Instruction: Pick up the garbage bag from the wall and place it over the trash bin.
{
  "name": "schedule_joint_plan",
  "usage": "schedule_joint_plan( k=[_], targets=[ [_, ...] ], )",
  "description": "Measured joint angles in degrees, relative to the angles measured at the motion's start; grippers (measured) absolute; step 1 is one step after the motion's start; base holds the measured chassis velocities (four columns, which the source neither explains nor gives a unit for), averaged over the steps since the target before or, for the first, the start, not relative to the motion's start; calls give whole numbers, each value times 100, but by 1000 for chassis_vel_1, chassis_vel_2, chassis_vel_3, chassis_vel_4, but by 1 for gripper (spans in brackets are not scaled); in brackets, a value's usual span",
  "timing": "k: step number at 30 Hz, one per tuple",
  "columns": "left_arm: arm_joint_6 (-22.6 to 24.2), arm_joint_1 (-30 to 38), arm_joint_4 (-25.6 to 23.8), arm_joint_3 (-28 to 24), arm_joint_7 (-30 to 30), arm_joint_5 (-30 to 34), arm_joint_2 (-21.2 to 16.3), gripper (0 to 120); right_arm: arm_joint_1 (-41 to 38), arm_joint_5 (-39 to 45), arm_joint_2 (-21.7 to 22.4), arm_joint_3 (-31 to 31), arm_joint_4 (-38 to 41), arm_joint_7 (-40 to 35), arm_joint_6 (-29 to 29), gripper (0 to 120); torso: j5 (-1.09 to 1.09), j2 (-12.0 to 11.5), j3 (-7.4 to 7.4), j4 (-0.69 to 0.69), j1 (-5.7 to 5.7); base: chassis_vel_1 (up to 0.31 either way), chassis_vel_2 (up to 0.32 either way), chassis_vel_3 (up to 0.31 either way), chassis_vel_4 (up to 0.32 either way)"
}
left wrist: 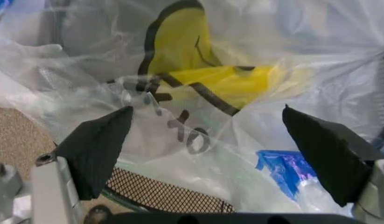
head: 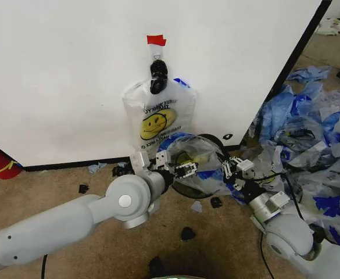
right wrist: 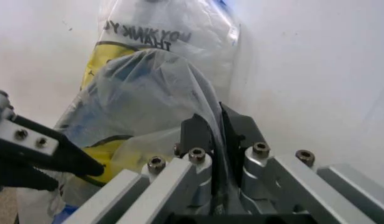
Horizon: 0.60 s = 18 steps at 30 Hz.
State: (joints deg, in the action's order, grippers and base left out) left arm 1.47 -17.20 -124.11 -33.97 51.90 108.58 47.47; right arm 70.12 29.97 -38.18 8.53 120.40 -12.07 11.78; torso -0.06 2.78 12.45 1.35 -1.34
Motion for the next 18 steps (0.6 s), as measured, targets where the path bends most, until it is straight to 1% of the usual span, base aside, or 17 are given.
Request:
schedule_joint_plan(
  k=[3,4,7,9,10,11,16,17,18],
  targets=[
    [-6,14,44,-27,105,-13,35,94,1,1,-2,0,-8,8,6,0,0,0,0,0,0,0,0,0,0],
    [-7,21,64,-45,127,-29,41,91,0,2,-3,0,-12,11,9,0,0,0,0,0,0,0,0,0,0],
    [-8,47,121,-75,222,-62,73,80,-7,4,-9,0,-17,17,12,0,0,0,0,0,0,0,0,0,0],
    [-11,62,162,-101,352,-77,110,70,-14,17,-7,0,-17,17,13,0,0,0,0,0,0,0,0,0,0],
    [-11,62,162,-101,352,-77,110,70,-14,17,-7,0,-17,17,13,0,0,0,0,0,0,0,0,0,0],
    [-13,63,171,-115,385,-85,116,67,-14,20,-4,1,-17,17,13,0,0,0,0,0,0,0,0,0,0],
    [-23,33,174,-144,438,-143,115,46,-17,37,13,31,-25,17,13,0,0,0,0,0,0,0,0,0,0],
    [-23,28,174,-144,439,-146,115,42,-17,39,14,32,-27,17,13,0,0,0,0,0,0,0,0,0,0],
    [-23,28,174,-144,439,-146,115,42,-17,39,14,32,-27,17,13,0,0,0,0,0,0,0,0,0,0]
  ],
)
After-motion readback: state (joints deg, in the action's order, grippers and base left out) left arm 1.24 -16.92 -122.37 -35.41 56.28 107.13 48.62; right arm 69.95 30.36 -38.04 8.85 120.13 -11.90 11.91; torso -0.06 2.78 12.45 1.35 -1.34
